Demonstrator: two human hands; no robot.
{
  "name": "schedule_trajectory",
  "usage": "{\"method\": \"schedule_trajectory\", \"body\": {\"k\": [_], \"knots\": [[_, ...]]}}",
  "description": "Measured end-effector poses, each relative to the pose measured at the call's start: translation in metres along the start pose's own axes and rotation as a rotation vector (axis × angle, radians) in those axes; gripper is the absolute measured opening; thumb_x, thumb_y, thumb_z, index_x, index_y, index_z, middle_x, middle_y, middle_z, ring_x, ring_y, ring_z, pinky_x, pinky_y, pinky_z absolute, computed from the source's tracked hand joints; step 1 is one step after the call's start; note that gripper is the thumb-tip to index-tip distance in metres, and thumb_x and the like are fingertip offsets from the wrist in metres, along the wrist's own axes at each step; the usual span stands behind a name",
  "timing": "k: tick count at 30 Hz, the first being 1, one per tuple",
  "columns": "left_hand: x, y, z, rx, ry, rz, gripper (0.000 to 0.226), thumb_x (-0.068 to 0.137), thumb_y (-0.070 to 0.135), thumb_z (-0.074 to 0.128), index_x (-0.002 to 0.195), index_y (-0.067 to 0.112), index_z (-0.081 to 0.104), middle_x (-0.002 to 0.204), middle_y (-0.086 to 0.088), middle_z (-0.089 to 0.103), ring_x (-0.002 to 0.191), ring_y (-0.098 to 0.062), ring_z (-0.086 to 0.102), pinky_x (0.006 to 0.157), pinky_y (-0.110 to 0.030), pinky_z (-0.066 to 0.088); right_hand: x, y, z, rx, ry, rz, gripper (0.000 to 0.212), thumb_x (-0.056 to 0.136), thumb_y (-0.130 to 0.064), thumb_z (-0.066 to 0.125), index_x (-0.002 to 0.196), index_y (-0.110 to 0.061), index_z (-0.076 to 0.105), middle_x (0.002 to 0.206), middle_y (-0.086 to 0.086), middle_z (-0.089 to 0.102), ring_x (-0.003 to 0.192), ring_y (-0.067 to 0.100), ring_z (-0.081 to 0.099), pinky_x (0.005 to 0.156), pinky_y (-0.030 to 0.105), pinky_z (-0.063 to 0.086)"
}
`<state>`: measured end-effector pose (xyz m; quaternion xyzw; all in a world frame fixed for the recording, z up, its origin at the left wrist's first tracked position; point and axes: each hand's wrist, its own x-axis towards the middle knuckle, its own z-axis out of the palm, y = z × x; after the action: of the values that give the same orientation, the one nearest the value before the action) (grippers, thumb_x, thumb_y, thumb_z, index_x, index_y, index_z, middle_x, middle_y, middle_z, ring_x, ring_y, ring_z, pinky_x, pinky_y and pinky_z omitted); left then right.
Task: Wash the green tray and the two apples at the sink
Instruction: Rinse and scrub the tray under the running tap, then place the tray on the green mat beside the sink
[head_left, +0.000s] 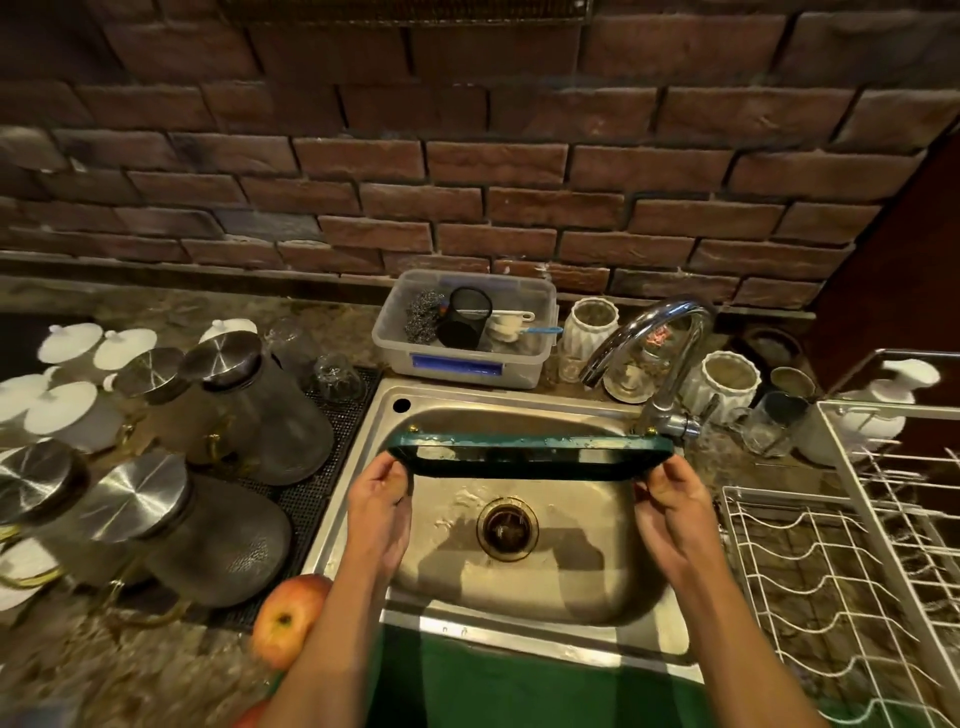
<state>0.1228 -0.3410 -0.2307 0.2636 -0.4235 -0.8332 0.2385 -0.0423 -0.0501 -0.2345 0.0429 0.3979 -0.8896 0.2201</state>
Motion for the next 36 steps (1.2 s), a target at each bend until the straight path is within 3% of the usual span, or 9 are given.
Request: {"method": "schedule_trajectory", "body": {"k": [4, 11, 15, 18, 21, 25, 28, 32, 36], "knots": [[-0.011, 0.0, -0.008, -0.013, -0.037, 0.032, 0.029, 0.092, 0.005, 0.054, 0.104, 0.015, 0.078, 0.111, -0.01, 0.075, 0.107, -0.019, 0.071, 0.087, -0.023, 0.056, -0.014, -0.004, 0.01, -0.018, 0.001, 0.002, 0.029, 0.085, -0.004, 0.056, 0.099, -0.016, 0.078, 0.099, 0.005, 0.077, 0.092, 0.016, 0.074, 0.076, 0.027, 0.059], [-0.029, -0.008, -0.036, 0.125, 0.02, -0.047, 0.03, 0.098, 0.006, 0.055, 0.122, 0.019, 0.069, 0.124, -0.01, 0.072, 0.121, -0.023, 0.065, 0.093, -0.028, 0.055, -0.044, 0.004, 0.011, -0.138, 0.245, 0.028, 0.038, 0.096, 0.005, 0.049, 0.129, -0.009, 0.06, 0.105, 0.003, 0.077, 0.096, 0.013, 0.073, 0.078, 0.024, 0.059], [-0.052, -0.005, -0.041, 0.32, 0.153, -0.122, 0.025, 0.098, 0.01, 0.059, 0.119, 0.019, 0.069, 0.106, 0.0, 0.078, 0.101, -0.016, 0.073, 0.077, -0.023, 0.059, -0.075, 0.008, 0.013, -0.273, 0.324, 0.071, 0.028, 0.098, 0.002, 0.051, 0.114, -0.016, 0.066, 0.087, -0.004, 0.079, 0.08, 0.01, 0.074, 0.063, 0.02, 0.058], [-0.074, 0.001, -0.039, 0.419, 0.227, -0.181, 0.02, 0.098, 0.01, 0.06, 0.113, 0.017, 0.07, 0.094, 0.0, 0.078, 0.081, -0.013, 0.075, 0.065, -0.028, 0.06, -0.1, 0.015, 0.003, -0.39, 0.373, 0.178, 0.023, 0.097, -0.002, 0.055, 0.104, -0.019, 0.069, 0.092, 0.003, 0.076, 0.084, 0.021, 0.073, 0.065, 0.034, 0.06], [-0.1, -0.001, -0.04, 0.475, 0.284, -0.228, 0.016, 0.097, 0.004, 0.059, 0.105, 0.013, 0.071, 0.093, -0.009, 0.075, 0.084, -0.024, 0.068, 0.075, -0.035, 0.056, -0.127, 0.028, -0.003, -0.546, 0.469, 0.201, 0.02, 0.098, -0.003, 0.054, 0.103, -0.015, 0.07, 0.093, 0.007, 0.073, 0.084, 0.024, 0.068, 0.066, 0.036, 0.055], [-0.135, -0.015, -0.051, 0.586, 0.34, -0.307, 0.027, 0.094, -0.003, 0.056, 0.074, 0.008, 0.069, 0.079, -0.016, 0.066, 0.068, -0.024, 0.057, 0.063, -0.032, 0.046, -0.165, 0.051, -0.017, -0.737, 0.547, 0.161, 0.025, 0.096, -0.002, 0.054, 0.083, -0.011, 0.074, 0.089, 0.016, 0.072, 0.08, 0.027, 0.062, 0.067, 0.034, 0.05], [-0.155, -0.024, -0.064, 0.67, 0.367, -0.368, 0.027, 0.094, -0.002, 0.056, 0.071, 0.005, 0.069, 0.075, -0.018, 0.065, 0.074, -0.027, 0.058, 0.07, -0.039, 0.047, -0.186, 0.064, -0.03, -0.855, 0.572, 0.195, 0.025, 0.094, -0.002, 0.054, 0.079, -0.004, 0.074, 0.087, 0.027, 0.069, 0.077, 0.029, 0.058, 0.07, 0.038, 0.046], [-0.173, -0.033, -0.08, 0.795, 0.395, -0.381, 0.028, 0.096, 0.002, 0.056, 0.071, 0.01, 0.067, 0.075, -0.014, 0.061, 0.075, -0.023, 0.055, 0.072, -0.037, 0.044, -0.204, 0.078, -0.042, -0.943, 0.597, 0.267, 0.027, 0.096, -0.006, 0.055, 0.077, -0.014, 0.072, 0.086, 0.015, 0.07, 0.089, 0.035, 0.063, 0.086, 0.055, 0.053], [-0.184, -0.034, -0.09, 1.01, 0.352, -0.383, 0.029, 0.098, 0.004, 0.052, 0.073, -0.002, 0.065, 0.072, -0.016, 0.058, 0.071, -0.022, 0.05, 0.067, -0.034, 0.038, -0.217, 0.089, -0.049, -1.014, 0.595, 0.279, 0.026, 0.095, -0.008, 0.059, 0.075, -0.02, 0.072, 0.085, 0.008, 0.07, 0.089, 0.029, 0.062, 0.087, 0.053, 0.054]]}}
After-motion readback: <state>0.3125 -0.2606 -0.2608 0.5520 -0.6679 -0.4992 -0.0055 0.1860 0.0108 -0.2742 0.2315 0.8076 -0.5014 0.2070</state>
